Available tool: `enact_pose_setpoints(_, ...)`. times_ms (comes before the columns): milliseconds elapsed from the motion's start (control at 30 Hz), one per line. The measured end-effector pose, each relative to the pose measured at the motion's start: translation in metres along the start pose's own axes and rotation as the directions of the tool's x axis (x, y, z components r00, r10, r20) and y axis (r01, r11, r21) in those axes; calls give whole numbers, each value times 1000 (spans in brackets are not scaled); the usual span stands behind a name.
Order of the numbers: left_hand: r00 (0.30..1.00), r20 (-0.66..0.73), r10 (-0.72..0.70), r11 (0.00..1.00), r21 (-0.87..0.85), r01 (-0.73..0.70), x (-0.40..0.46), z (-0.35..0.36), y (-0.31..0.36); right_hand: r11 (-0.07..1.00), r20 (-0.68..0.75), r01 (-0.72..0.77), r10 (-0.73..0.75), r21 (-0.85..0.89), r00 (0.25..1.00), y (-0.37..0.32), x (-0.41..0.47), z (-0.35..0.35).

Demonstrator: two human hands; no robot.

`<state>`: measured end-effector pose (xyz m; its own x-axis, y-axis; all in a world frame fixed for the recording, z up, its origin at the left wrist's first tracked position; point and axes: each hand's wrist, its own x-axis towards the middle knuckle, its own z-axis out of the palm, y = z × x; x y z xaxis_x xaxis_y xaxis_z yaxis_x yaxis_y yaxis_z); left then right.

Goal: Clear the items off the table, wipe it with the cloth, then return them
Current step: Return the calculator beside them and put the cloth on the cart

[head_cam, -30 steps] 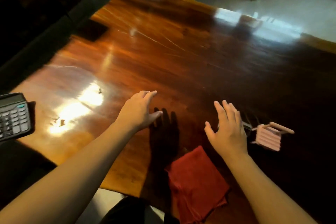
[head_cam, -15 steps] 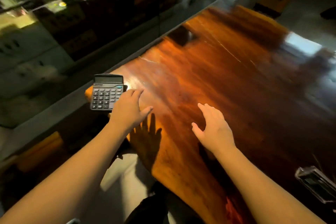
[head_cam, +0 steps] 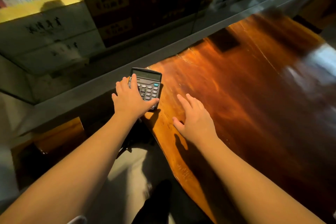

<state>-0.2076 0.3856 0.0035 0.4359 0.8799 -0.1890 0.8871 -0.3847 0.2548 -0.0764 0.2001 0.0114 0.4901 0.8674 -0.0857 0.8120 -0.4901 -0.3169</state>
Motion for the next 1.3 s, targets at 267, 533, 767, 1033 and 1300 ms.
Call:
enact_pose_setpoints(267, 998, 60, -16, 997, 70, 12, 14, 8, 19, 1000, -1, 8, -8, -22, 1000, -13, 13, 11)
enact_pose_setpoints(533, 990, 121, -68, 997, -22, 71, 2, -2, 38, 997, 4, -58, 58, 59, 998, 12, -5, -6)
enact_pose_setpoints(767, 992, 57, 114, 989, -97, -108, -50, 14, 117, 968, -55, -191, 202, 161, 978, 77, -71, -35)
enact_pose_setpoints(1033, 923, 132, 361, 931, -101, -350, -132, 60, 252, 883, -128, -397, 437, 251, 891, 168, -189, -57)
enact_pose_setpoints(1300, 797, 222, 562, 823, -52, -566, -231, 111, 372, 757, -190, -581, 644, 297, 741, 247, -306, -67)
